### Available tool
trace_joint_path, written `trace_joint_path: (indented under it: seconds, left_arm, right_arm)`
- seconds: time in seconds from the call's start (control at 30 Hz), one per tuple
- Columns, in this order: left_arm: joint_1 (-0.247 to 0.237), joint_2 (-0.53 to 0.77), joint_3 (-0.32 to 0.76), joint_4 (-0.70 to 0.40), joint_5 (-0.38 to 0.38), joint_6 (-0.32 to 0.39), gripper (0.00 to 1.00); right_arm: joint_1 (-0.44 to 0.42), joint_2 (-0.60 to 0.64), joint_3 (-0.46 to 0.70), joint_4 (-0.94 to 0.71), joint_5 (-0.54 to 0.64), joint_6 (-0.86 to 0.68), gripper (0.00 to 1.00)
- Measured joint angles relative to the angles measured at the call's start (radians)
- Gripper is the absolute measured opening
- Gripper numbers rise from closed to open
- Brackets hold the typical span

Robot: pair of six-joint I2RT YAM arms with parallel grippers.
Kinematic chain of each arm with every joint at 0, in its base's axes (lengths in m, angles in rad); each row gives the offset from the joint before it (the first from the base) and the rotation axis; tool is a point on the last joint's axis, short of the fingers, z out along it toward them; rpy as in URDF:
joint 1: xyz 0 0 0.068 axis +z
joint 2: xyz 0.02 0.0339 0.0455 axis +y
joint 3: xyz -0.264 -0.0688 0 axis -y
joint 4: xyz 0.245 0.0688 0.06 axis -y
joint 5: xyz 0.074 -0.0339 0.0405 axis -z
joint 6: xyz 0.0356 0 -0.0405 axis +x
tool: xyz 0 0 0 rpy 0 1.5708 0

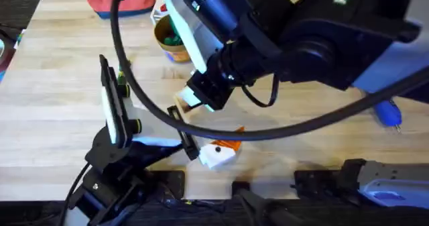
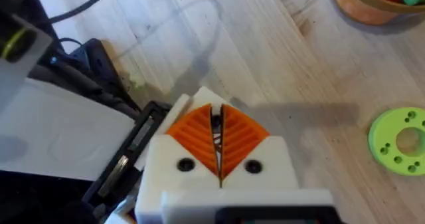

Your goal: Pick up the gripper from the table and insert it into the empty holder that is missing its gripper. Then pick up a screw, insert it into the mounting hole, and use the screwdriver to tighten it. Finally, clean up the table by picking up the vegetable and placing it into the bucket.

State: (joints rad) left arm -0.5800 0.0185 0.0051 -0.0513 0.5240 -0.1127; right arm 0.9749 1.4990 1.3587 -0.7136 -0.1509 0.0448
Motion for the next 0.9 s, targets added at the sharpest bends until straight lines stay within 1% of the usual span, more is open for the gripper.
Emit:
trace_joint_path:
  seconds: [0.2, 0.23, 0.27, 0.3, 0.37, 0.47, 0.53, 0.57, 0.6, 0.63, 0.67, 0.7, 0.8, 0.9]
  left_arm:
    - [0.0, 0.0, 0.0, 0.0, 0.002, 0.0, 0.987]
    - [0.0, 0.0, 0.0, 0.0, 0.002, 0.0, 0.987]
    - [0.0, 0.0, 0.0, 0.0, 0.002, 0.0, 0.987]
    - [0.0, 0.0, 0.0, 0.0, 0.003, 0.0, 0.987]
    - [0.0, 0.0, 0.0, 0.0, 0.003, 0.0, 0.987]
    - [0.0, 0.0, 0.0, 0.0, 0.004, 0.0, 0.987]
    - [0.0, 0.0, 0.0, 0.0, 0.004, 0.0, 0.987]
    - [0.0, 0.0, 0.0, 0.0, 0.003, 0.001, 0.987]
    - [0.0, 0.0, 0.0, 0.0, 0.003, 0.001, 0.987]
    - [0.0, 0.0, 0.0, 0.0, 0.003, 0.001, 0.987]
    - [0.0, 0.0, 0.0, 0.0, 0.003, 0.001, 0.988]
    - [0.0, 0.0, 0.0, 0.0, 0.004, 0.002, 0.988]
    - [0.0, 0.0, 0.0, 0.0, 0.004, 0.005, 0.987]
    - [0.0, 0.0, 0.0, 0.0, 0.004, 0.005, 0.988]
  right_arm:
    - [0.0, 0.0, 0.002, -0.006, 0.0, 0.0, 0.005]
    - [0.0, 0.0, 0.002, -0.006, -0.001, 0.001, 0.033]
    - [0.0, 0.0, 0.002, -0.007, -0.004, 0.001, 0.111]
    - [0.0, 0.0, 0.002, -0.007, -0.006, -0.001, 0.157]
    - [0.001, 0.0, 0.002, -0.007, -0.008, -0.001, 0.194]
    - [0.002, 0.0, 0.002, -0.006, -0.011, -0.002, 0.363]
    - [0.001, 0.0, 0.002, -0.007, -0.006, -0.005, 0.533]
    - [-0.002, 0.0, 0.002, -0.007, 0.0, -0.003, 0.623]
    - [-0.007, -0.002, 0.002, -0.01, 0.01, -0.003, 0.771]
    - [-0.013, -0.004, 0.003, -0.012, 0.02, -0.003, 0.898]
    - [-0.022, -0.01, 0.002, -0.015, 0.026, -0.007, 0.968]
    - [-0.028, -0.018, 0.002, -0.02, 0.024, -0.007, 0.986]
    - [-0.04, -0.06, 0.002, -0.032, 0.014, -0.007, 0.994]
    - [-0.089, -0.133, 0.002, -0.063, 0.004, -0.007, 0.994]
